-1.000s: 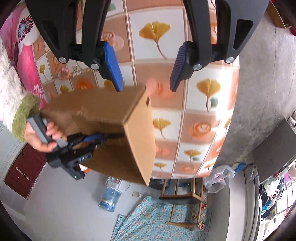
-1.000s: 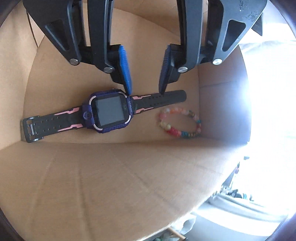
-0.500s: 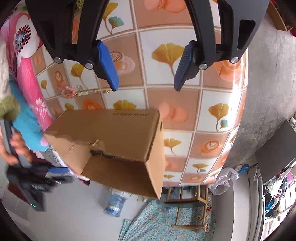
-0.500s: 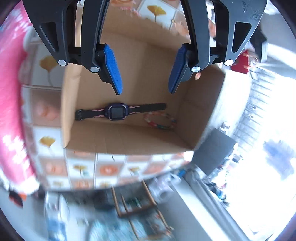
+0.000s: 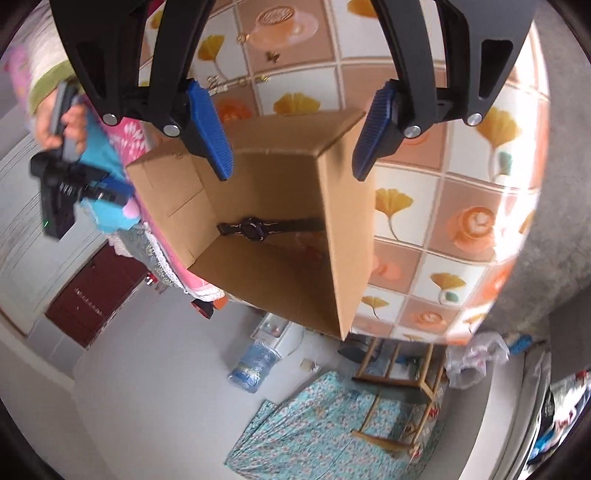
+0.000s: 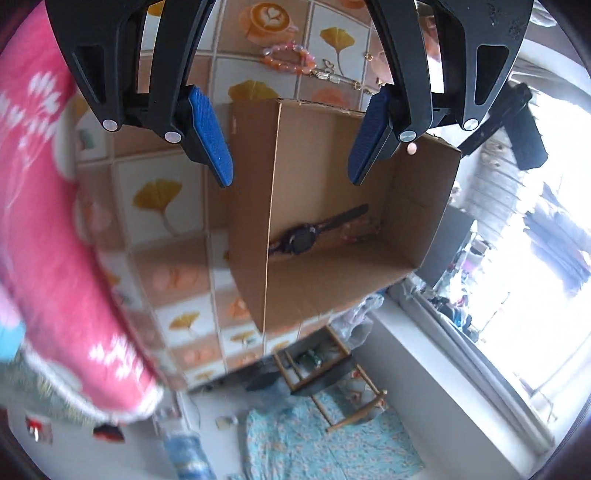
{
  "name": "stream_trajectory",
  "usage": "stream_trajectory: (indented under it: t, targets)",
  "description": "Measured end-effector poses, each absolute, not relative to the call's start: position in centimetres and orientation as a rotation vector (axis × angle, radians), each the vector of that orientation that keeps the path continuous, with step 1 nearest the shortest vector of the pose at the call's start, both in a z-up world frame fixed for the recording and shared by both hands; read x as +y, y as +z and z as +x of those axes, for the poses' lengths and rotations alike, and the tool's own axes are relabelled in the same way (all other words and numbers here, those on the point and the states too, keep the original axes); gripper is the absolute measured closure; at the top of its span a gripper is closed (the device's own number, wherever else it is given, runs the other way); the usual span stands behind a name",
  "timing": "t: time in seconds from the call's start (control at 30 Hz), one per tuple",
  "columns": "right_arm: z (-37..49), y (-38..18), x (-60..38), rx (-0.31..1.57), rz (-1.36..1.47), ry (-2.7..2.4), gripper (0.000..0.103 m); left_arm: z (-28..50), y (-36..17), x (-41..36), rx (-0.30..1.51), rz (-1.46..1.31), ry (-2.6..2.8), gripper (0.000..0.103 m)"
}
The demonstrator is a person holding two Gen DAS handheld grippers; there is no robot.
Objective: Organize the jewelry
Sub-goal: 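Move both grippers back over the table beside the box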
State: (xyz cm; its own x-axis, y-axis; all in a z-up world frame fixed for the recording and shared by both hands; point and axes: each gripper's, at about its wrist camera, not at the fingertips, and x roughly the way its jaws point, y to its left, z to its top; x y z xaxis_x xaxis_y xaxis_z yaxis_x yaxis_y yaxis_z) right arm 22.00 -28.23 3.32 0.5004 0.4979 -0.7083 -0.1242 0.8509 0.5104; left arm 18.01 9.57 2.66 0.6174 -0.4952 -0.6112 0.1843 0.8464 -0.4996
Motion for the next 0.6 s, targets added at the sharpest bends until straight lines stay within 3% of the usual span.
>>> stream_trajectory:
  t: [0.6]
  targets:
    - [21.7,0.9,-26.7,1.052,0.459,0.423,0.040,17.6,2.8,7.7,0.847,-0.383,-0.397,0.035]
